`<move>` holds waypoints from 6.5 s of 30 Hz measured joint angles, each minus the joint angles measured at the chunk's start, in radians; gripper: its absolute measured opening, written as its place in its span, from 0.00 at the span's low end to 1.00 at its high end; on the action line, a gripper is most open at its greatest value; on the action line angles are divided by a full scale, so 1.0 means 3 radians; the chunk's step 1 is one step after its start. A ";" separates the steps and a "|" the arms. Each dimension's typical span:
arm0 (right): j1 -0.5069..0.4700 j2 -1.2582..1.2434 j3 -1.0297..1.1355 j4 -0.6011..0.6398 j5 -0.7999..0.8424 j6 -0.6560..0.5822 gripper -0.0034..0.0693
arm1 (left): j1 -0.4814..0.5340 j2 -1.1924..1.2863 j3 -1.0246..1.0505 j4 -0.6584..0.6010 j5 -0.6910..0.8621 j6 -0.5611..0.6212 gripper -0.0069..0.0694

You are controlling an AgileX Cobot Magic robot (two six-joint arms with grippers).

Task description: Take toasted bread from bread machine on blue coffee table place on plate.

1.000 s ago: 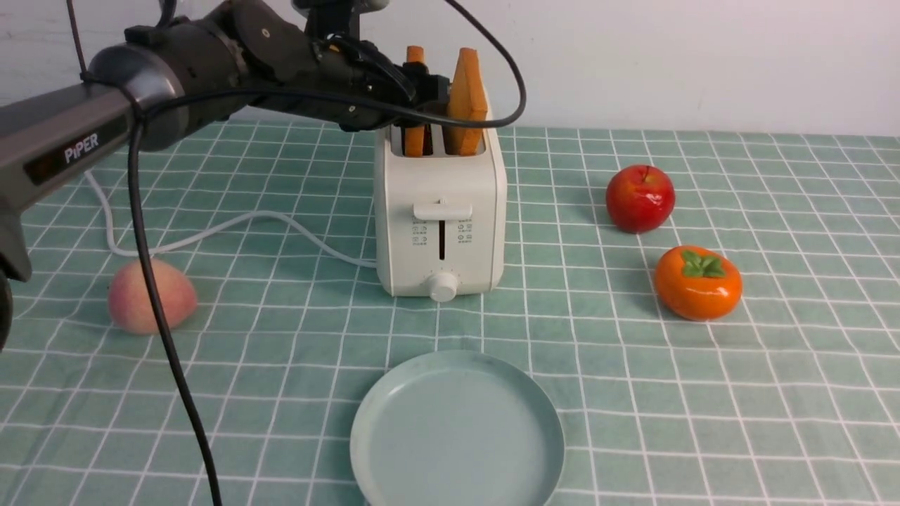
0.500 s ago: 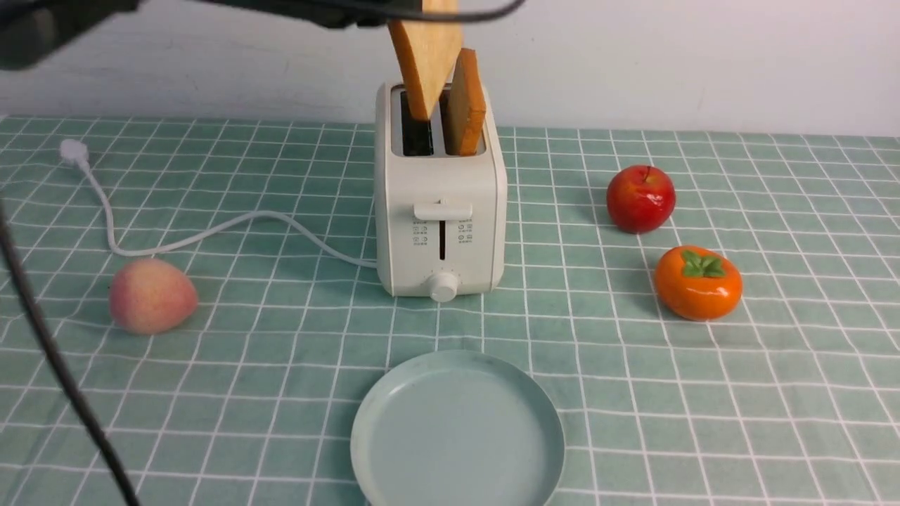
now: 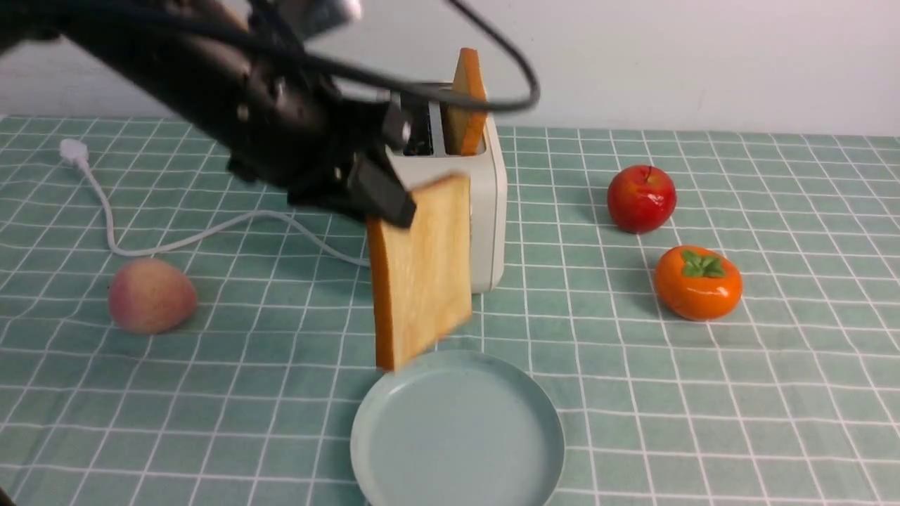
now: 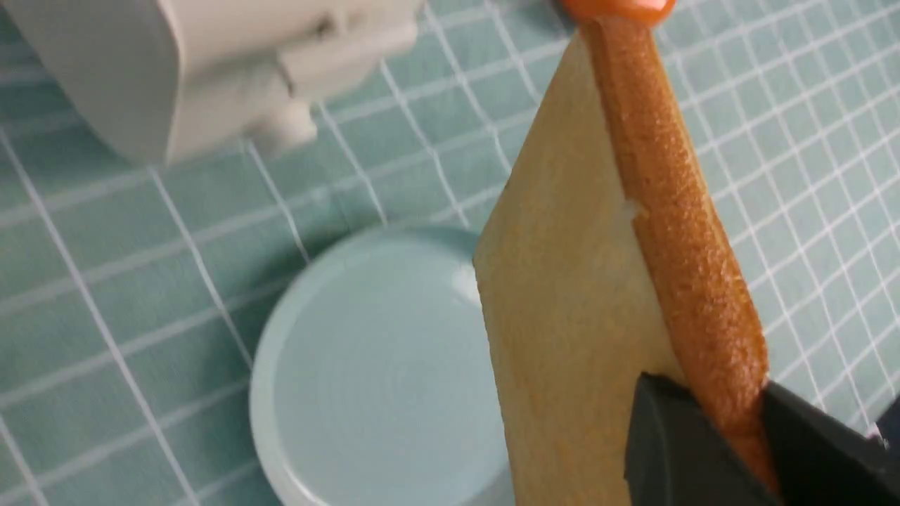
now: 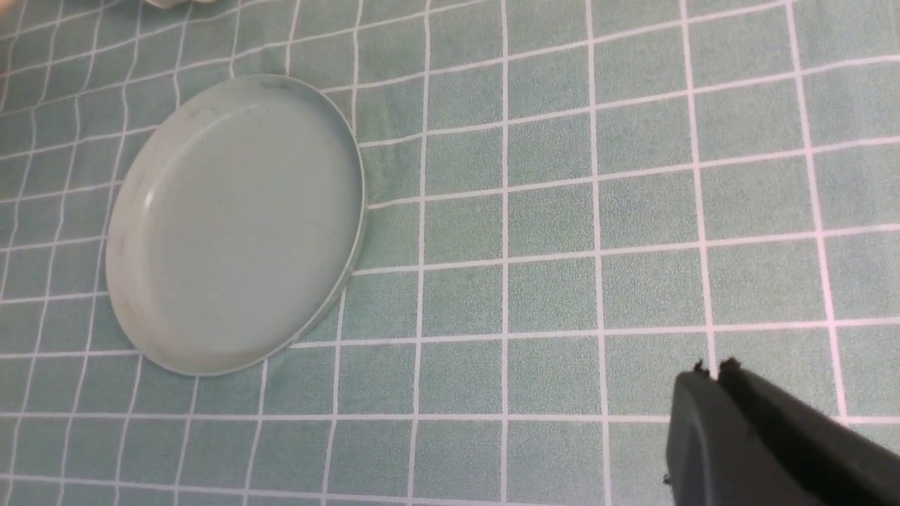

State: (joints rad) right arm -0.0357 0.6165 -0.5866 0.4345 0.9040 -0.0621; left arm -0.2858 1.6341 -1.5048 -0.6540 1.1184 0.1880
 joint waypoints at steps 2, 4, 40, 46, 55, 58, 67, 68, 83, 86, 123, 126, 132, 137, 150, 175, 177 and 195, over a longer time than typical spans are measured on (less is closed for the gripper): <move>0.0000 0.0000 0.0000 0.0000 0.0000 0.0000 0.07 | 0.0000 0.0007 0.0370 -0.0273 -0.0051 0.0174 0.19; 0.0000 0.0000 0.0000 0.0000 0.0000 -0.0003 0.08 | -0.0003 0.0024 0.0873 -0.0758 -0.0213 0.0564 0.19; 0.0000 0.1201 -0.2000 0.0017 0.1120 0.0106 0.09 | -0.0003 -0.0797 0.1265 0.1196 -0.0790 -0.0922 0.09; 0.0216 0.1967 -0.2765 0.0051 0.1123 0.0109 0.09 | -0.0003 -0.1647 0.1499 0.1249 -0.0786 -0.0967 0.07; 0.0929 0.3269 -0.4204 -0.0357 0.0905 0.0328 0.14 | -0.0003 -0.2802 0.2402 0.1249 -0.1124 -0.1029 0.07; 0.1061 0.3696 -0.4661 -0.0443 0.0862 0.0353 0.21 | -0.0003 -0.3098 0.2658 0.1249 -0.1188 -0.1130 0.07; 0.1305 0.4828 -0.5701 -0.0479 0.0632 0.0368 0.52 | -0.0003 -0.3487 0.3084 0.1258 -0.1189 -0.1248 0.07; 0.1335 0.4970 -0.5820 -0.0479 0.0540 0.0368 0.58 | -0.0003 -0.3492 0.3097 0.1262 -0.1189 -0.1310 0.07; 0.1368 0.5542 -0.5951 -0.0181 -0.0154 0.0365 0.67 | -0.0003 -0.3506 0.3104 0.1386 -0.1189 -0.1446 0.07; 0.1368 0.5569 -0.5958 -0.0176 -0.0166 0.0365 0.44 | -0.0003 -0.3506 0.3104 0.1476 -0.1189 -0.1446 0.07; 0.1202 0.2959 -0.2553 0.1176 0.1164 -0.0951 0.13 | -0.0003 -0.3509 0.3104 0.1703 -0.1666 -0.1446 0.07; 0.1202 0.3244 -0.2532 0.1638 0.1100 -0.1195 0.13 | -0.0003 -0.3509 0.3104 0.1699 -0.1663 -0.1446 0.07; 0.1202 0.3774 -0.2529 0.2066 0.1029 -0.1415 0.13 | -0.0003 -0.3509 0.3104 0.1696 -0.1554 -0.1446 0.07; 0.1202 0.4120 -0.2526 0.2131 0.0972 -0.1434 0.13 | -0.0003 -0.3509 0.3104 0.1693 -0.1442 -0.1446 0.07; 0.1202 0.4169 -0.2574 0.1667 0.0870 -0.1445 0.45 | -0.0003 -0.3509 0.3104 0.1554 -0.1426 -0.1446 0.07; 0.1202 0.2174 -0.3869 -0.1334 0.1169 0.0403 0.02 | -0.0003 -0.3509 0.3104 0.1550 -0.1389 -0.1446 0.07; 0.1202 0.1876 -0.3764 -0.1448 0.1141 0.0459 0.03 | -0.0003 -0.3509 0.3104 0.1550 -0.1423 -0.1446 0.07; 0.1202 -0.1494 0.0144 -0.1997 -0.2100 0.0808 0.04 | -0.0003 -0.3509 0.3104 0.1550 -0.1751 -0.1446 0.07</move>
State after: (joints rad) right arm 0.3248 0.1682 -0.5434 -0.1645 0.2739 0.1801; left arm -0.2865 0.5814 -0.5734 -0.1889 0.5933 -0.2458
